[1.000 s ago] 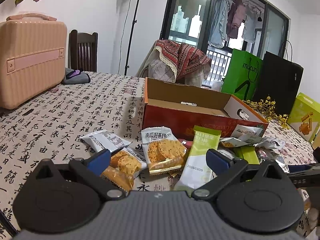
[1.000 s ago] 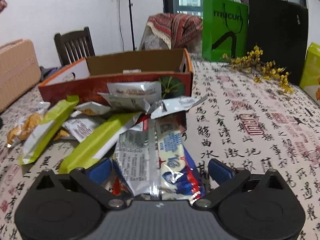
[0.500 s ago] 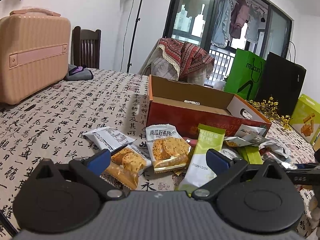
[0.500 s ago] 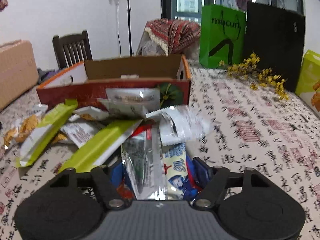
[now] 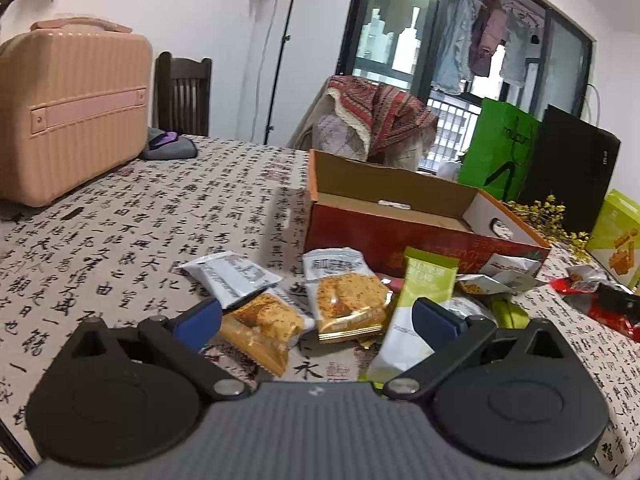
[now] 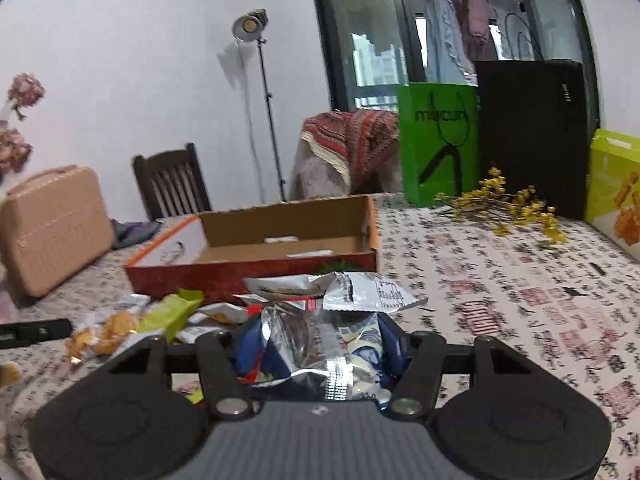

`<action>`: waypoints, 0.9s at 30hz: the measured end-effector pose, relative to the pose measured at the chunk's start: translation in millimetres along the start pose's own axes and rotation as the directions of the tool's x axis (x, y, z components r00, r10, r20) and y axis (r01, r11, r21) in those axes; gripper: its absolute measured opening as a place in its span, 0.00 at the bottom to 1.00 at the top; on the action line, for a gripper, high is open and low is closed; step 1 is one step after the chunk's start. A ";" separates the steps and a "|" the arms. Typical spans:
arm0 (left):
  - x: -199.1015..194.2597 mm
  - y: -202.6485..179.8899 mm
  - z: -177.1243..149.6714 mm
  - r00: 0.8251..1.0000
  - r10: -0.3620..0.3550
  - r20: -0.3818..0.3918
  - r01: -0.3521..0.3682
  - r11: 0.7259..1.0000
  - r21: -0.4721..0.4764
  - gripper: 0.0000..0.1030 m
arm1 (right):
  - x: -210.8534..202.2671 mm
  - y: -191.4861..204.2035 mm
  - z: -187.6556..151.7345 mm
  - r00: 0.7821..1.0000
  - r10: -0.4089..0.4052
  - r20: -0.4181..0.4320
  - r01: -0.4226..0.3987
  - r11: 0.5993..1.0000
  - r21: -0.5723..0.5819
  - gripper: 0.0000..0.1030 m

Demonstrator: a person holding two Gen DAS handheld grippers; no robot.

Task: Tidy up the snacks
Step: 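Grasp the red-topped clear snack packet with the right tool, then grasp an orange cookie packet with the left tool while the right tool holds the red-topped packet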

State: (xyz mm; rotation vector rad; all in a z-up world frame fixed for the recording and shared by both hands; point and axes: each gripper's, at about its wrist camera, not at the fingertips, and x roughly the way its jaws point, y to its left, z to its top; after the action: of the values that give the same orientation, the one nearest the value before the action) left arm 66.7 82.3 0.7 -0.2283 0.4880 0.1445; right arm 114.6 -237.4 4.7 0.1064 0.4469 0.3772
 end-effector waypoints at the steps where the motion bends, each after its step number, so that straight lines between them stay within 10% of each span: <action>1: -0.6 1.7 0.3 1.000 0.007 -0.002 -0.007 1.000 -0.004 1.00 | -0.8 -1.1 1.3 1.000 0.023 0.002 -0.023 1.000 0.013 0.57; 15: -0.2 13.6 -2.4 0.999 0.044 -0.025 -0.044 0.999 -0.029 1.00 | 39.5 4.5 -27.3 0.984 -0.026 -0.174 0.022 0.999 -0.027 0.59; 19: 2.2 12.4 -3.2 0.998 0.046 -0.033 -0.047 0.999 -0.029 1.00 | 30.7 4.2 -26.0 0.988 -0.015 -0.152 0.009 0.999 -0.041 0.85; 27: 5.9 11.7 -3.5 0.998 0.043 -0.045 -0.045 0.999 -0.029 1.00 | 36.2 3.5 -23.8 0.983 -0.007 -0.186 -0.003 0.999 -0.050 0.85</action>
State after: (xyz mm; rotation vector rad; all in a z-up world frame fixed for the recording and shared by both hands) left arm 68.1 93.2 -7.3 -0.2510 0.5351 0.1903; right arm 133.1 -220.0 -30.5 0.0220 0.6218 0.3976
